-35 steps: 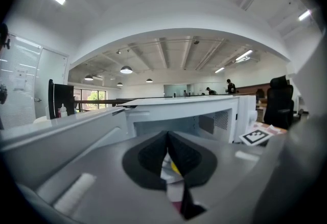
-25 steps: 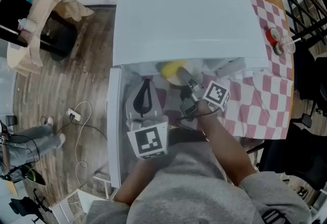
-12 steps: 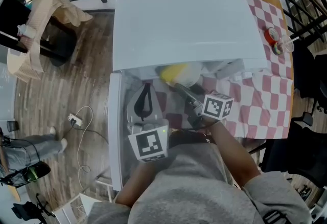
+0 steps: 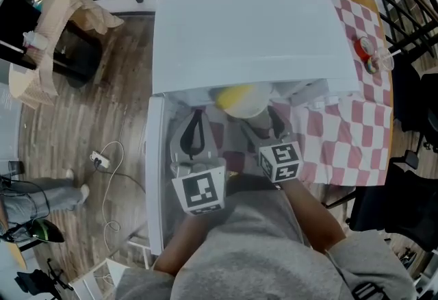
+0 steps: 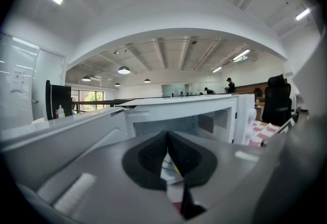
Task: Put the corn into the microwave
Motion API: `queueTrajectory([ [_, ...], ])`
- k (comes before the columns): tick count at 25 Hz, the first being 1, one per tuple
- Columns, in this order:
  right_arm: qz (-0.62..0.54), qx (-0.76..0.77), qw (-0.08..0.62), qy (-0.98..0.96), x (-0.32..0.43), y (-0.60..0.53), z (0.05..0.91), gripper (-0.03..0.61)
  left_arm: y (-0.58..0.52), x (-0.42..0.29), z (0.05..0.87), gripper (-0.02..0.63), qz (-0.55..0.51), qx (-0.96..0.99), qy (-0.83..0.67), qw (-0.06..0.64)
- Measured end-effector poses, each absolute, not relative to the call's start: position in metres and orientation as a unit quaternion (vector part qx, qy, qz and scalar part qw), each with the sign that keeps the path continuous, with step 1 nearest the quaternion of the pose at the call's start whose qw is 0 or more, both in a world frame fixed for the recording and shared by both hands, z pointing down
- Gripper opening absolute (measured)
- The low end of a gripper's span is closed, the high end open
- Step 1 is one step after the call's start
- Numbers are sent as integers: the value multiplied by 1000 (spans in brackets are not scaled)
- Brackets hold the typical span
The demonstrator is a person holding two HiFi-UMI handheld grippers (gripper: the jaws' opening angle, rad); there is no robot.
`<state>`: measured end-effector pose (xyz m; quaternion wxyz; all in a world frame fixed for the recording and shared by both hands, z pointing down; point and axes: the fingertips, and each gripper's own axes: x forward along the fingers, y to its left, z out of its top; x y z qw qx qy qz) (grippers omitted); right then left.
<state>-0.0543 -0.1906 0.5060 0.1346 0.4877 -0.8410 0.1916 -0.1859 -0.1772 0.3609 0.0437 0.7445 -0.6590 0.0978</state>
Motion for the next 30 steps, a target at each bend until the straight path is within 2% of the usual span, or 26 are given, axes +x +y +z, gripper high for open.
queueTrajectory([
  [25,162,518,184,-820,-77,-246,512,351,-180,-199,359,11,111,740,-662,47],
  [30,128,518,212,-819,-81,-248,507,288,-180,-198,356,11,111,740,-663,36],
])
